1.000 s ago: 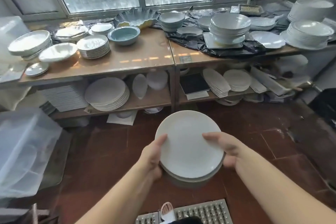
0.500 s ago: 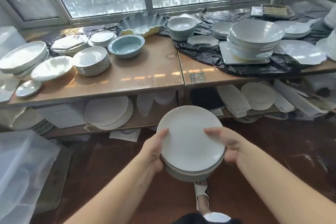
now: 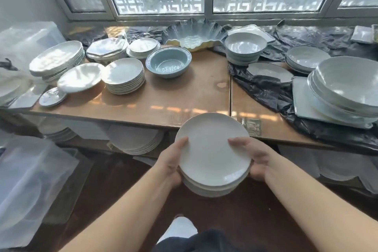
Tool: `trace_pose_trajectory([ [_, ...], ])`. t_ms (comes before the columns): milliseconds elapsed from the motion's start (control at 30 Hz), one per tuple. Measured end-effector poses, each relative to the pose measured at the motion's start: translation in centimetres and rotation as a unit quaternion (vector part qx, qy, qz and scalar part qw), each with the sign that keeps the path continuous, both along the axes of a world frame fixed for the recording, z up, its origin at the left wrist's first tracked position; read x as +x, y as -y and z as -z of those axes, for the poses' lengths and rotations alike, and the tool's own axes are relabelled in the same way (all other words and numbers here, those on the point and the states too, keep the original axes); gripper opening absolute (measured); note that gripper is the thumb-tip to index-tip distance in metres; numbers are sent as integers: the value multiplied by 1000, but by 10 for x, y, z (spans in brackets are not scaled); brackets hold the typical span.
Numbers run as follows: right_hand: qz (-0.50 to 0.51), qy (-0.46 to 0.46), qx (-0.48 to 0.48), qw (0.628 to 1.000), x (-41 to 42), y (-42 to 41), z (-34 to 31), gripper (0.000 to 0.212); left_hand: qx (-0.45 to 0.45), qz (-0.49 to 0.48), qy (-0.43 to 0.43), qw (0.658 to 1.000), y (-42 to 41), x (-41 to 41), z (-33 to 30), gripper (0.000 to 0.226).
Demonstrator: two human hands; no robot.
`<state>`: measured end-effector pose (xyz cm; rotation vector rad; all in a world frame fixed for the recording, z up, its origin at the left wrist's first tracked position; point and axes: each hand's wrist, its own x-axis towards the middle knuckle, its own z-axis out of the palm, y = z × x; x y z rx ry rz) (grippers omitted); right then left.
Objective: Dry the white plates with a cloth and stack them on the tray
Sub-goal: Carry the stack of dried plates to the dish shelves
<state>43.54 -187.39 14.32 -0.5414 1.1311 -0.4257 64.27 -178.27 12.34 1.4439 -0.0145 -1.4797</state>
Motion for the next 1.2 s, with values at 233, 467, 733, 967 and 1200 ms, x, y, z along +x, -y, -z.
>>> trace_pose_trajectory([
  [233, 15, -6, 17, 1000, 69, 103, 32, 34, 7, 25, -7, 1000, 107, 71, 23, 43],
  [467, 93, -2, 42, 995, 131, 183, 51, 33, 58, 111, -1, 992, 218, 145, 48, 53],
  [733, 138, -17, 69, 988, 161, 253, 95, 37, 71, 121, 14, 990, 309, 178, 82, 41],
  [967, 141, -25, 79, 987, 174, 305, 139, 31, 93, 115, 25, 989, 361, 185, 119, 37],
  [1200, 133, -50, 78, 987, 181, 338, 168, 34, 111, 96, -1, 989, 385, 192, 150, 44],
])
